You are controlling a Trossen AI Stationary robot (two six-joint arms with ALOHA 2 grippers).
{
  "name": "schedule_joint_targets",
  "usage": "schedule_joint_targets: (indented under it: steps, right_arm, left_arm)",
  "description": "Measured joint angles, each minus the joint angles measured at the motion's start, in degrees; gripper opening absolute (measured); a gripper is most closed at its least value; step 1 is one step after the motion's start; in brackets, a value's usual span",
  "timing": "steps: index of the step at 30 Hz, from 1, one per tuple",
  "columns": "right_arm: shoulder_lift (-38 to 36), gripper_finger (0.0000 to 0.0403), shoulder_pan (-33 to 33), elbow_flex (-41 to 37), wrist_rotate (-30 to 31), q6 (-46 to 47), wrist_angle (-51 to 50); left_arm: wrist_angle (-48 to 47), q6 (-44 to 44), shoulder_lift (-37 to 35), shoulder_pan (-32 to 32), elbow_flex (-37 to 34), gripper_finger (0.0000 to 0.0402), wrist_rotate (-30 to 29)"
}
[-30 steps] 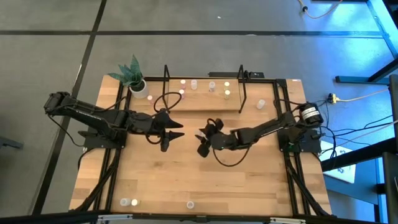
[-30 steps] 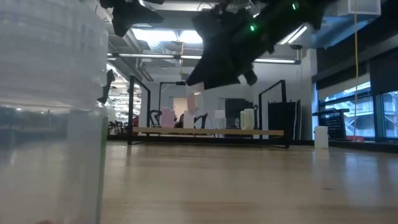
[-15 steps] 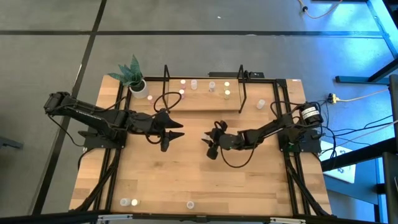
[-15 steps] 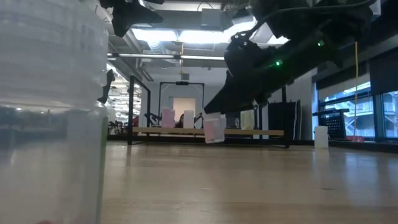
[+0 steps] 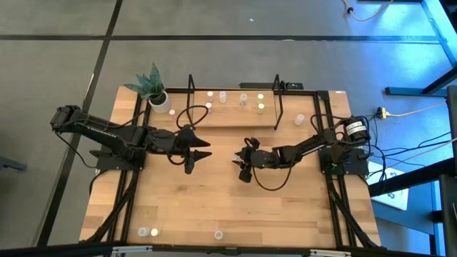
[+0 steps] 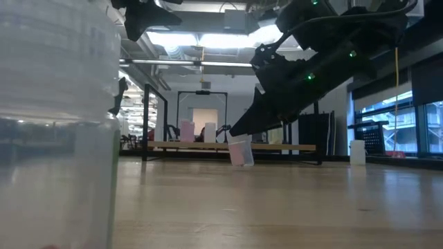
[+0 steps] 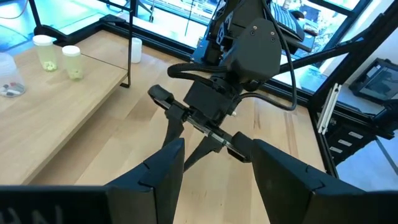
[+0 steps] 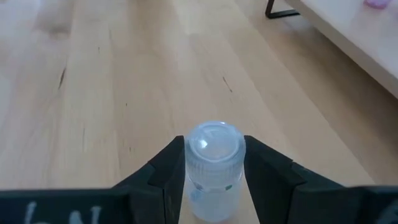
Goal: Pick and place medicine bottles onto shelf by color
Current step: Put the top transparent pill bottle on the shelf aligned with the other transparent pill bottle
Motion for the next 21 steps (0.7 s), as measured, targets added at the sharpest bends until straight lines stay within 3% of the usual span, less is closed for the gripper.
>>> schedule_joint_targets:
  steps: [21]
  right_arm:
    - [-0.04,0.0146,-1.36,0.13,-3.91,1.37,-1.5]
  left_arm:
    - [-0.02,-1.01,0.0,0.0,0.0,0.018,0.0]
